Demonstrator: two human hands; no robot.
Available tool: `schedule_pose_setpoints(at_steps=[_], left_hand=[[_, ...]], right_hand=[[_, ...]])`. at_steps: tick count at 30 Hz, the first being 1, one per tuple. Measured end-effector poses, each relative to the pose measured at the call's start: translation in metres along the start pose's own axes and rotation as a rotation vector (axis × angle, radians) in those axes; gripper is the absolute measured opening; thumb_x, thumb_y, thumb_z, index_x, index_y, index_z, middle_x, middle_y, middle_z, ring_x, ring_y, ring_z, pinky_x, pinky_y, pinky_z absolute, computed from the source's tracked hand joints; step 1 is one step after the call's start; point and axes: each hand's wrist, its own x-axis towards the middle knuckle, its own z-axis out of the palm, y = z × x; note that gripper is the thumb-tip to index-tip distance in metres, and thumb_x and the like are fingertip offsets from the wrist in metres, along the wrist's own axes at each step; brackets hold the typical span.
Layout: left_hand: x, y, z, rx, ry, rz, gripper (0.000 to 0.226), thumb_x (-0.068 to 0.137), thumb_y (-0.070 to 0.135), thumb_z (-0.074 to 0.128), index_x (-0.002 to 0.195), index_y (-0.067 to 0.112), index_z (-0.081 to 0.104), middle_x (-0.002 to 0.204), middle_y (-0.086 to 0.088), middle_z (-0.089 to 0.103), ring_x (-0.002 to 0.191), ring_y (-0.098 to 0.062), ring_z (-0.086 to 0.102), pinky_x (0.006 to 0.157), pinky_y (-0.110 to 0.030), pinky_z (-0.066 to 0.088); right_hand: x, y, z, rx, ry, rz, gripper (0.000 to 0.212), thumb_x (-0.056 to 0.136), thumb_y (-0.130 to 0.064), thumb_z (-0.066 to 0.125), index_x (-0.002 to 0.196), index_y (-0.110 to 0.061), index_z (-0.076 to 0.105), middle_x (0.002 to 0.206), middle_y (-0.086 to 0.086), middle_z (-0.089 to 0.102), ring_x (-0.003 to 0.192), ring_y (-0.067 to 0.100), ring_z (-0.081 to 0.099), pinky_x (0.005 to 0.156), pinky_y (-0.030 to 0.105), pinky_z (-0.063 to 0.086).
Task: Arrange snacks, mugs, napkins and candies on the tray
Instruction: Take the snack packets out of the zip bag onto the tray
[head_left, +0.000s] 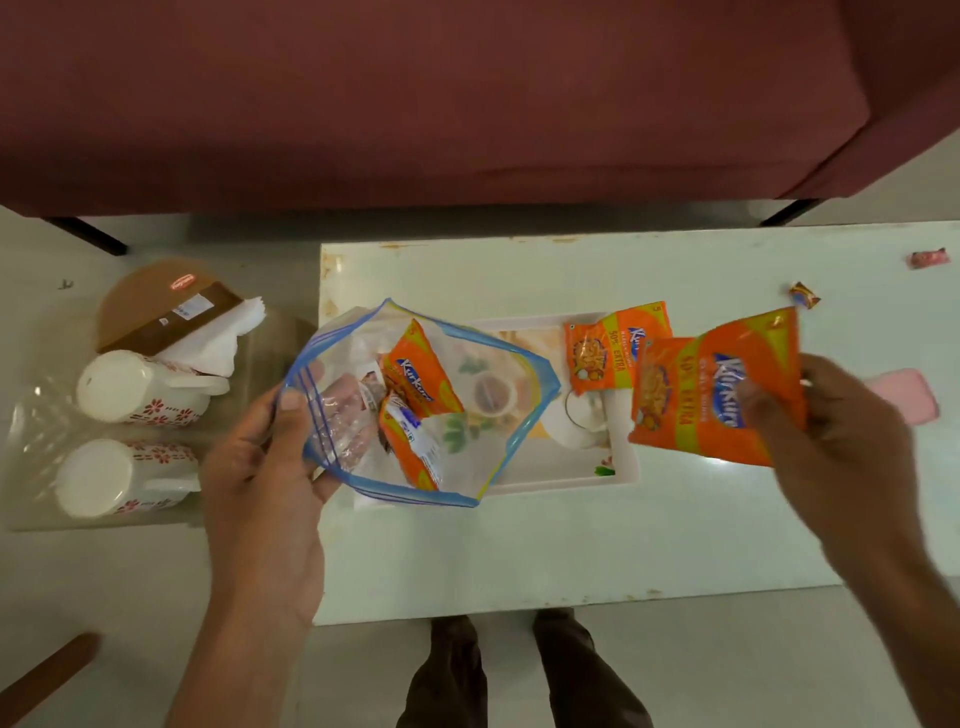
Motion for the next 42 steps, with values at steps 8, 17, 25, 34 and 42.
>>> schedule_pose_setpoints(at_steps=[8,17,25,34,42], left_hand=[[-0.008,-0.008,0.01,-0.014,0.047,-0.023,0.023,0.103,0.02,0.052,0.103,0.026,0.074,0.098,0.011,0.08,0.092,-0.009,0.077,0.064,-0.024,0.062],[-0.014,-0.014,0.022,-0.004,0.056,-0.01,0.032,0.103,0.022,0.053,0.088,0.035,0.079,0.099,0.01,0.08,0.095,-0.011,0.077,0.063,-0.024,0.061],[-0.018,-0.02,0.03,0.005,0.055,-0.021,0.028,0.103,0.023,0.052,0.095,0.033,0.077,0.105,0.008,0.079,0.102,-0.015,0.075,0.07,-0.03,0.064],[-0.02,-0.02,0.036,0.0,0.062,-0.051,0.025,0.103,0.022,0.053,0.101,0.027,0.077,0.108,0.003,0.079,0.103,-0.018,0.075,0.067,-0.027,0.061],[-0.024,-0.016,0.038,-0.03,0.051,-0.04,0.027,0.102,0.023,0.053,0.099,0.031,0.079,0.104,0.004,0.08,0.099,-0.014,0.076,0.067,-0.026,0.061]], right_hand=[[0.004,0.062,0.082,0.011,-0.269,0.139,0.02,0.094,-0.032,0.062,0.111,-0.022,0.066,0.094,-0.006,0.071,0.079,0.008,0.069,0.061,0.013,0.046],[0.025,0.111,0.1,-0.059,-0.386,0.239,0.027,0.096,-0.031,0.059,0.119,-0.017,0.064,0.111,0.005,0.072,0.087,0.018,0.066,0.073,0.025,0.05],[0.029,0.126,0.096,-0.072,-0.44,0.322,0.035,0.095,-0.034,0.061,0.124,-0.014,0.059,0.12,0.009,0.069,0.091,0.019,0.064,0.081,0.032,0.052],[0.029,0.123,0.077,-0.066,-0.371,0.346,0.041,0.09,-0.031,0.068,0.125,-0.014,0.058,0.121,0.011,0.069,0.086,0.021,0.067,0.067,0.026,0.053],[0.011,-0.032,0.014,0.096,-0.097,-0.17,0.012,0.093,-0.031,0.065,0.104,-0.028,0.067,0.095,-0.025,0.069,0.087,-0.011,0.065,0.069,-0.002,0.044]])
